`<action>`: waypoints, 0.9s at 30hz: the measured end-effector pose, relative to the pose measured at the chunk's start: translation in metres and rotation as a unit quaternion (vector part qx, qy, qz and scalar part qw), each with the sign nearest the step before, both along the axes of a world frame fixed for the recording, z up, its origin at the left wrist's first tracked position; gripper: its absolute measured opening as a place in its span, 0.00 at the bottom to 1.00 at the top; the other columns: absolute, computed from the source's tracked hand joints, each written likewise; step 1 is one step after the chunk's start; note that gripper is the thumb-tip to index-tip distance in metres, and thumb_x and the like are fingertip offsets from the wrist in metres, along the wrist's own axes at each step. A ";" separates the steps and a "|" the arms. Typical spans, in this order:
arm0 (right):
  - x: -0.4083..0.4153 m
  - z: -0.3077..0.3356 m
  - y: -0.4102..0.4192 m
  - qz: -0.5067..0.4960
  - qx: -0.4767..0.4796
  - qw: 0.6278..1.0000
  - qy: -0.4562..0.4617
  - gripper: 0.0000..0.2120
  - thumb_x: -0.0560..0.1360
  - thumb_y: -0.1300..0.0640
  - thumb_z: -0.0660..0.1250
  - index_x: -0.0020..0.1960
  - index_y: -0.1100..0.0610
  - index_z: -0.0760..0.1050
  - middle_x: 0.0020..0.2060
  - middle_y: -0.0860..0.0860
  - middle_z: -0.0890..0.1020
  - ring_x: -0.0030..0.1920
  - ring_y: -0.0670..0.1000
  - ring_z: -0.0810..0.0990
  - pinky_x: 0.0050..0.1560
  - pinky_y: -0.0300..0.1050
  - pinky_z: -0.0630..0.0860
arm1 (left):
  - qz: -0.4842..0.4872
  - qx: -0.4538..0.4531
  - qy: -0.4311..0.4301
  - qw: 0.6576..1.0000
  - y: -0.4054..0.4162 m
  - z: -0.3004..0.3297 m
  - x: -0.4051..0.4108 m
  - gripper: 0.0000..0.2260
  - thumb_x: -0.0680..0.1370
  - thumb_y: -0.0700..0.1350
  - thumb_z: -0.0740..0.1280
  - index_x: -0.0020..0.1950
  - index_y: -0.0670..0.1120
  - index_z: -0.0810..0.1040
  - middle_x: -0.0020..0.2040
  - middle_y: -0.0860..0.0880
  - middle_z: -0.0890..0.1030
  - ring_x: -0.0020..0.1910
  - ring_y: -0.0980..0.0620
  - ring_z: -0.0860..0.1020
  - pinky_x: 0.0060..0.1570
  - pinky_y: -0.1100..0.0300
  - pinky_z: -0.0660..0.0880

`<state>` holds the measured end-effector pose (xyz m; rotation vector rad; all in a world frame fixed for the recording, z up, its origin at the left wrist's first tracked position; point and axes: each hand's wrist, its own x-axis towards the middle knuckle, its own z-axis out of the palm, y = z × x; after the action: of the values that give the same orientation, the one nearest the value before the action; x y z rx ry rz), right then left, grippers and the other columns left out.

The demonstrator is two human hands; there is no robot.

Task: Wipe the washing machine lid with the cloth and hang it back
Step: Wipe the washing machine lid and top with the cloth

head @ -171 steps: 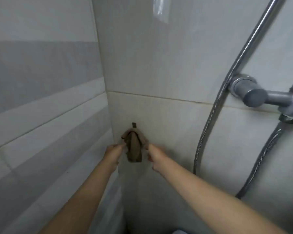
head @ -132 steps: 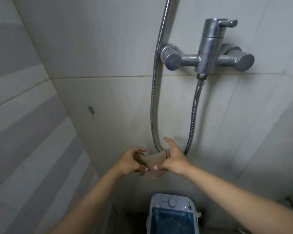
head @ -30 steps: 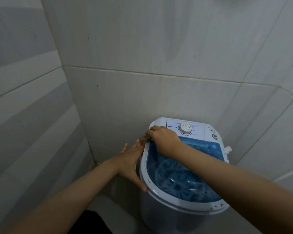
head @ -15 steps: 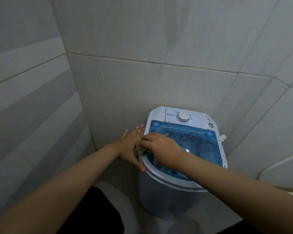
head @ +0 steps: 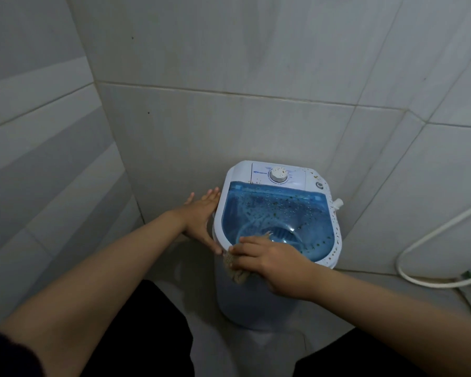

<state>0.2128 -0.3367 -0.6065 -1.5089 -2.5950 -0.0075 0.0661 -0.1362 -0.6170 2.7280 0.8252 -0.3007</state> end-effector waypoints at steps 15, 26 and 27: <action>0.075 0.046 -0.050 -0.182 -0.063 0.979 0.064 0.18 0.71 0.65 0.60 0.57 0.52 0.75 0.52 0.51 0.81 0.52 0.52 0.79 0.50 0.45 0.77 | -0.001 -0.035 -0.015 0.999 -0.032 0.012 0.019 0.71 0.48 0.80 0.63 0.74 0.44 0.28 0.74 0.47 0.26 0.73 0.50 0.29 0.71 0.44 0.32; 0.189 0.046 0.048 -0.453 0.104 0.865 0.188 0.17 0.70 0.69 0.63 0.57 0.58 0.76 0.55 0.58 0.82 0.55 0.59 0.80 0.53 0.48 0.77 | 0.003 -0.040 -0.025 0.999 -0.035 0.005 0.029 0.71 0.51 0.77 0.67 0.73 0.44 0.26 0.72 0.48 0.24 0.72 0.49 0.26 0.72 0.43 0.34; 0.191 0.042 0.056 -0.455 0.102 0.865 0.186 0.18 0.70 0.69 0.62 0.58 0.58 0.76 0.56 0.58 0.82 0.55 0.59 0.80 0.54 0.49 0.78 | 0.002 -0.038 -0.027 0.999 -0.036 0.005 0.028 0.71 0.51 0.78 0.67 0.73 0.44 0.26 0.72 0.48 0.23 0.72 0.50 0.26 0.72 0.43 0.34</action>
<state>0.4042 -0.2809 -0.5648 -2.2065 -1.3580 -0.0769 0.0939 -0.1722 -0.6123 2.6517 0.7870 -0.2512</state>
